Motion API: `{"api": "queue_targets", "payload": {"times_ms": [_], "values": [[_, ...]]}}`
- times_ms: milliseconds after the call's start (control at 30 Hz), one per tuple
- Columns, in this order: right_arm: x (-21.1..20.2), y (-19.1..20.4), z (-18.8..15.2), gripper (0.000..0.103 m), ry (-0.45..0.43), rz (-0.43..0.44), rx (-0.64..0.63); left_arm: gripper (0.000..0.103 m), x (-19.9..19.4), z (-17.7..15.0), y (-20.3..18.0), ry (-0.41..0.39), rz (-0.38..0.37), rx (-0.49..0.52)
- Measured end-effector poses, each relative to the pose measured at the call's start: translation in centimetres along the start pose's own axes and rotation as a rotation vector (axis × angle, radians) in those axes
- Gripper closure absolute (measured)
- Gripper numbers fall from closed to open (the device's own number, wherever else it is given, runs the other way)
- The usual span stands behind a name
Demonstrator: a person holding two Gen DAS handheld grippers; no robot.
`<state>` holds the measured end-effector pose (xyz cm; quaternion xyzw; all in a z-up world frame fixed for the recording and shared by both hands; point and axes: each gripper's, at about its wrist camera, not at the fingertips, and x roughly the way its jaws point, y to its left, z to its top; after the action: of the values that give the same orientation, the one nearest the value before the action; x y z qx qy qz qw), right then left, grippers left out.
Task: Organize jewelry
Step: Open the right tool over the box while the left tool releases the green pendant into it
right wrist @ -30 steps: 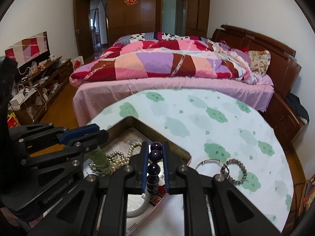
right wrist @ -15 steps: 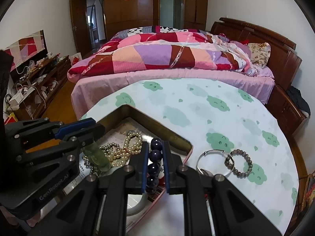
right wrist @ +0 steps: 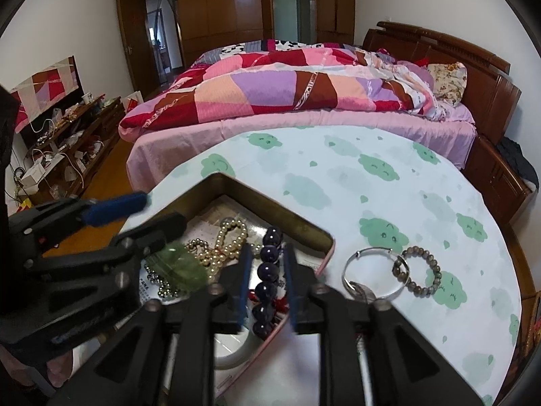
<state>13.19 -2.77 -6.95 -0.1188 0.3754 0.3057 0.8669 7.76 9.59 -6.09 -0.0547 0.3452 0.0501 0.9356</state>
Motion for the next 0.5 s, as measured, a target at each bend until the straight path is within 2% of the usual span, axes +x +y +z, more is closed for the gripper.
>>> {"api": "queue_targets", "payload": {"times_ms": [33, 133, 233, 500], "values": [[-0.3, -0.3, -0.1, 0.072, -0.005, -0.003, 0.007, 0.027, -0.4, 0.0, 0.1, -0.016, 0.003, -0.004], [-1.3, -1.3, -0.7, 0.064, -0.018, 0.009, 0.024, 0.026, -1.1, -0.2, 0.2, -0.028, -0.03, -0.021], [-2.2, -3.1, -1.8, 0.057, -0.03, -0.024, 0.044, 0.026, -0.9, -0.5, -0.1, -0.019, -0.008, -0.027], [-2.6, -11.5, -5.9, 0.056, 0.031, -0.174, 0.2, 0.026, 0.3, -1.2, -1.7, 0.031, 0.059, -0.054]]}}
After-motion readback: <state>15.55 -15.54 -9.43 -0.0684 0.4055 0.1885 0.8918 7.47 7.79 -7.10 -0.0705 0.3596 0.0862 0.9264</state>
